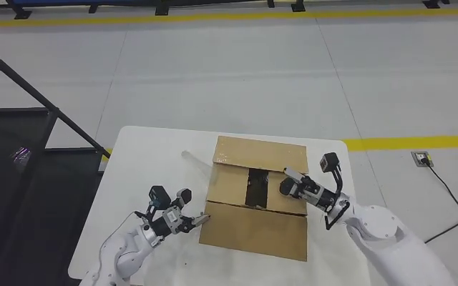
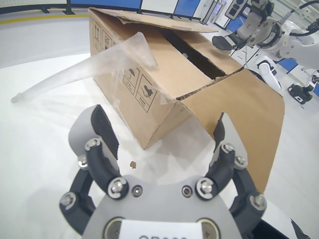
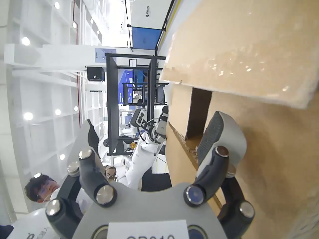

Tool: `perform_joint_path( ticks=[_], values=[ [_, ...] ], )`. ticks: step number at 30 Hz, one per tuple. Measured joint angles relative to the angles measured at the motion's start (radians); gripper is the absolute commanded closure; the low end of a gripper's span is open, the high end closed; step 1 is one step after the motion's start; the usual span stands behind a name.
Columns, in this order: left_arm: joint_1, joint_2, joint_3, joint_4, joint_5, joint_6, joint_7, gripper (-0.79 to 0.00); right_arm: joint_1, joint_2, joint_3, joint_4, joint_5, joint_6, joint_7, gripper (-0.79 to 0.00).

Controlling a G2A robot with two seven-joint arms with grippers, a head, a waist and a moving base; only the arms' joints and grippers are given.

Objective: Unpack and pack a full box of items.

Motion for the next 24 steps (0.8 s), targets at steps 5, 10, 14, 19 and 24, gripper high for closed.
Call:
perform_joint_path(
  ticks=[5,10,14,19,24],
  values=[
    [0.003,0.001,0.009,-0.005,-0.006,0.002,-0.008,-0.785,0.03,-0.028,-0.01,0.04,0.017,-0.051,-0.065,-0.785],
    [-0.001,0.002,0.016,-0.002,-0.007,0.001,-0.019,-0.785,0.06,-0.056,-0.019,0.039,0.003,-0.077,-0.168,-0.785],
    [-0.003,0.003,0.021,0.001,-0.007,0.0,-0.023,-0.785,0.115,-0.083,-0.041,0.054,-0.109,-0.025,-0.344,-0.785],
    [-0.003,0.003,0.029,0.002,-0.002,0.002,-0.022,-0.785,0.206,-0.13,-0.095,0.104,-0.156,0.028,-0.461,-0.785],
    [-0.003,0.005,0.033,0.003,0.001,0.005,-0.024,-0.785,0.313,-0.183,-0.149,0.212,-0.163,0.069,-0.507,-0.785]
  ],
)
